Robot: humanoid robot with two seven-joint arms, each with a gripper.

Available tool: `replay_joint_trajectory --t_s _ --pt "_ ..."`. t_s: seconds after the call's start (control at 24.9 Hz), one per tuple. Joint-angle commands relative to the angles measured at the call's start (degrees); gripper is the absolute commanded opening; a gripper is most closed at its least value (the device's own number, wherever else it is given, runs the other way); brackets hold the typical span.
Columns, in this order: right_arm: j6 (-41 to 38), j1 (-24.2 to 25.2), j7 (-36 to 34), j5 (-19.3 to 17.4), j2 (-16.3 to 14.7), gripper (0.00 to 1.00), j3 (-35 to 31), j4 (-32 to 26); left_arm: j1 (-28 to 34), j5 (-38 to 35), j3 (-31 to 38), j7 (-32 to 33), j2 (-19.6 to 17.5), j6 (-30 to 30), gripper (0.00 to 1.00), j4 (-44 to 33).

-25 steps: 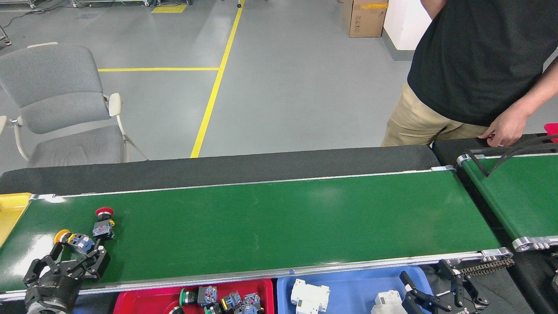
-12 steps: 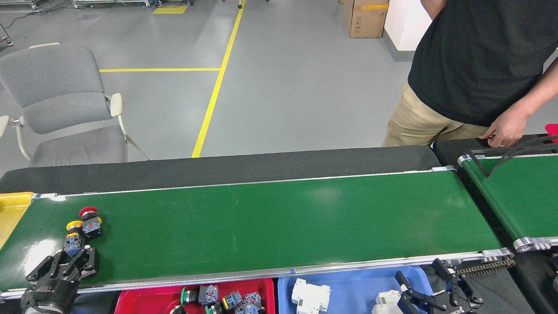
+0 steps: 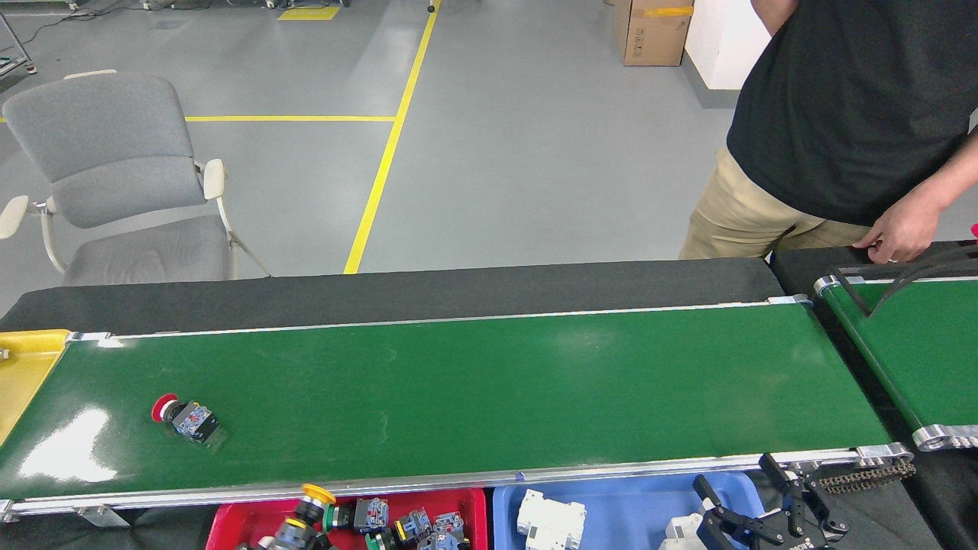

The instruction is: Pick switch part from conveyor to tray

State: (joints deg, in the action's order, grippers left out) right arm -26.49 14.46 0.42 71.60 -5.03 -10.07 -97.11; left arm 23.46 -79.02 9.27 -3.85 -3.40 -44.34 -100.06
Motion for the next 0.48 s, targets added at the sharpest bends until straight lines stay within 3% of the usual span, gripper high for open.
replay_joint_trajectory --t_s 0.0,0.16,0.2,0.32,0.44 --pt "0.12 -0.4 -0.16 -0.32 -0.07 1.0 -0.39 -0.71 -0.52 0.1 0.14 -0.28 -0.11 0.57 1.0 -0.66" --pt "0.3 -0.31 -0.16 -0.32 -0.07 1.0 -0.57 -0.71 -0.69 0.36 3.21 -0.28 0.33 1.89 1.0 -0.75" --pt "0.3 -0.31 -0.16 -0.32 -0.07 1.0 -0.57 -0.71 -0.78 0.36 4.62 -0.28 0.24 4.17 1.0 -0.75" --pt "0.3 -0.31 -0.16 -0.32 -0.16 1.0 -0.57 -0.71 -2.63 0.36 7.52 -0.28 -0.46 22.45 1.0 0.3" --pt "0.48 -0.31 -0.15 -0.41 -0.07 1.0 -0.57 -0.71 -2.98 0.45 12.44 -0.28 -2.13 24.65 1.0 3.73"
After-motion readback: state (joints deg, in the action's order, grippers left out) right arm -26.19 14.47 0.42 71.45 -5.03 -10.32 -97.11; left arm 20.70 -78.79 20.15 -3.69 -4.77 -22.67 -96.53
